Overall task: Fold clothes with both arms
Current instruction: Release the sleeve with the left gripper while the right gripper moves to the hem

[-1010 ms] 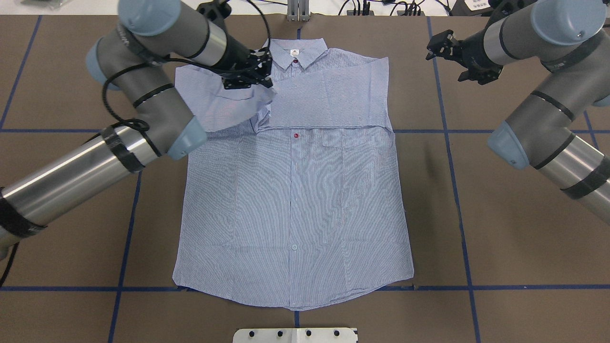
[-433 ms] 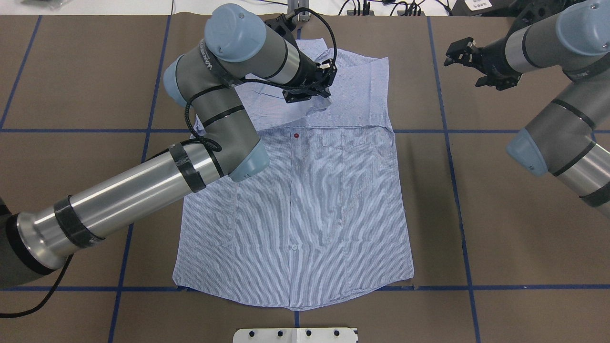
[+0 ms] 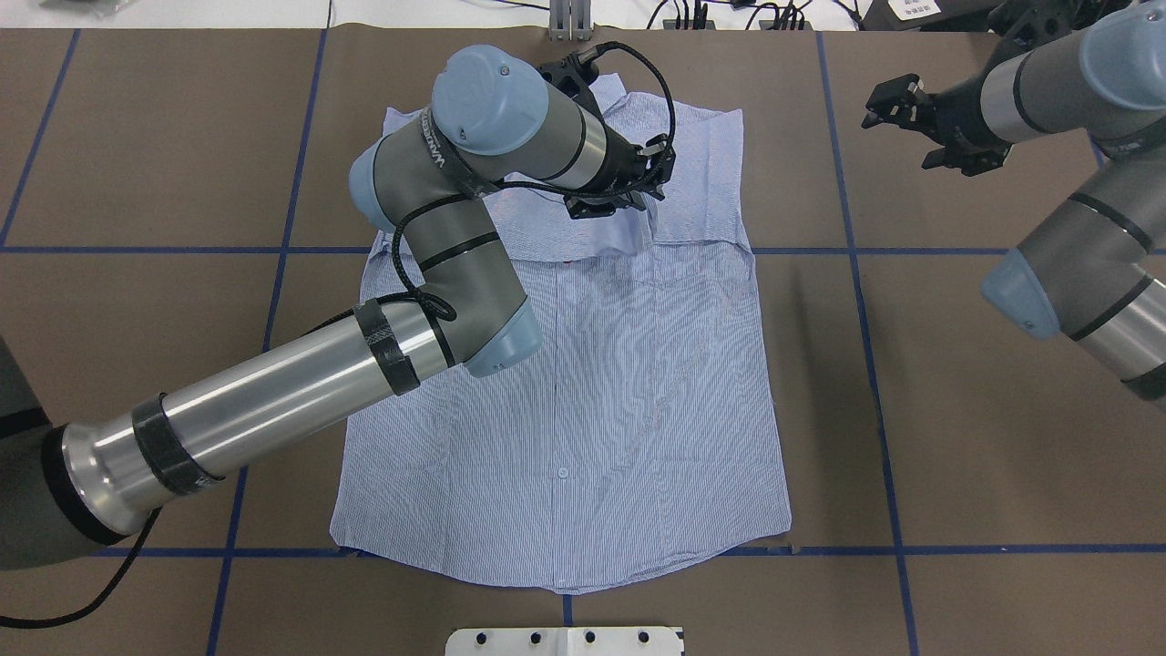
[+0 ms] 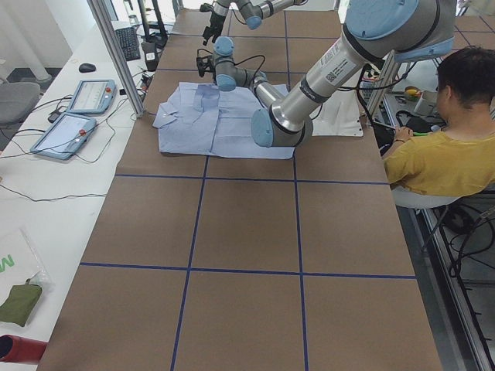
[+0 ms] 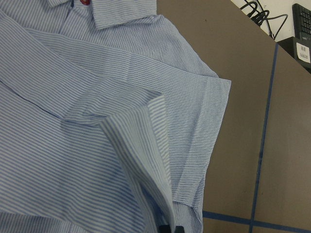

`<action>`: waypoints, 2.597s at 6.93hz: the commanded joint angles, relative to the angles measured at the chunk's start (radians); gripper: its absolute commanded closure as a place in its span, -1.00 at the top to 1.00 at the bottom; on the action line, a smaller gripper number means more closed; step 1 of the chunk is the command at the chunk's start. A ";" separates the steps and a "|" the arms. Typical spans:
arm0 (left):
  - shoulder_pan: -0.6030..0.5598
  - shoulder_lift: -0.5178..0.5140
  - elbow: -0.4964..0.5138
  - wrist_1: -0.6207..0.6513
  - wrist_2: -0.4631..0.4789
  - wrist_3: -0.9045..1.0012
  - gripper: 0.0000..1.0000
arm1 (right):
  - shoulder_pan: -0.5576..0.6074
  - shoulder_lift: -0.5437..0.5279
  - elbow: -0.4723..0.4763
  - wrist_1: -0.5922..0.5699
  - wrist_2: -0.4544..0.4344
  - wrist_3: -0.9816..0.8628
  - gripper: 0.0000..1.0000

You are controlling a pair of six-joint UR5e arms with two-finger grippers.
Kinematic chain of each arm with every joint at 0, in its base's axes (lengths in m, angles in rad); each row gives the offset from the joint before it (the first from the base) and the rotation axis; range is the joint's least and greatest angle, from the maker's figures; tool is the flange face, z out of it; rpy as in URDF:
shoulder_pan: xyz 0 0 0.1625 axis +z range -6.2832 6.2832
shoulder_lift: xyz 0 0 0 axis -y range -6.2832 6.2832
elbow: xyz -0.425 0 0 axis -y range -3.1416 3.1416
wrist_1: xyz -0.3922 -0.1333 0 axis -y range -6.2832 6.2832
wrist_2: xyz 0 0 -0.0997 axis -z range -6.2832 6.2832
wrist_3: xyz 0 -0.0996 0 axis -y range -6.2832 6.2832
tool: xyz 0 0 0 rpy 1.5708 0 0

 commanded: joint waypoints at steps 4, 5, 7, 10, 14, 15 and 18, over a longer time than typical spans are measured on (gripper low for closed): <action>-0.014 0.246 -0.346 0.016 -0.003 0.012 0.96 | -0.168 -0.137 0.220 -0.001 -0.047 0.227 1.00; -0.031 0.337 -0.432 0.016 -0.007 0.026 0.89 | -0.263 -0.223 0.319 -0.001 -0.074 0.345 1.00; -0.075 0.442 -0.494 0.015 -0.058 0.117 0.89 | -0.537 -0.316 0.410 -0.011 -0.366 0.504 0.99; -0.083 0.519 -0.528 -0.005 -0.067 0.158 0.90 | -0.731 -0.381 0.470 -0.043 -0.458 0.691 0.96; -0.082 0.548 -0.530 -0.007 -0.063 0.149 0.91 | -0.919 -0.355 0.513 -0.250 -0.618 0.832 0.95; -0.082 0.548 -0.530 -0.007 -0.061 0.148 0.91 | -0.939 -0.329 0.509 -0.280 -0.620 0.848 0.93; -0.082 0.548 -0.531 -0.007 -0.061 0.143 0.91 | -0.957 -0.303 0.477 -0.302 -0.622 0.850 0.89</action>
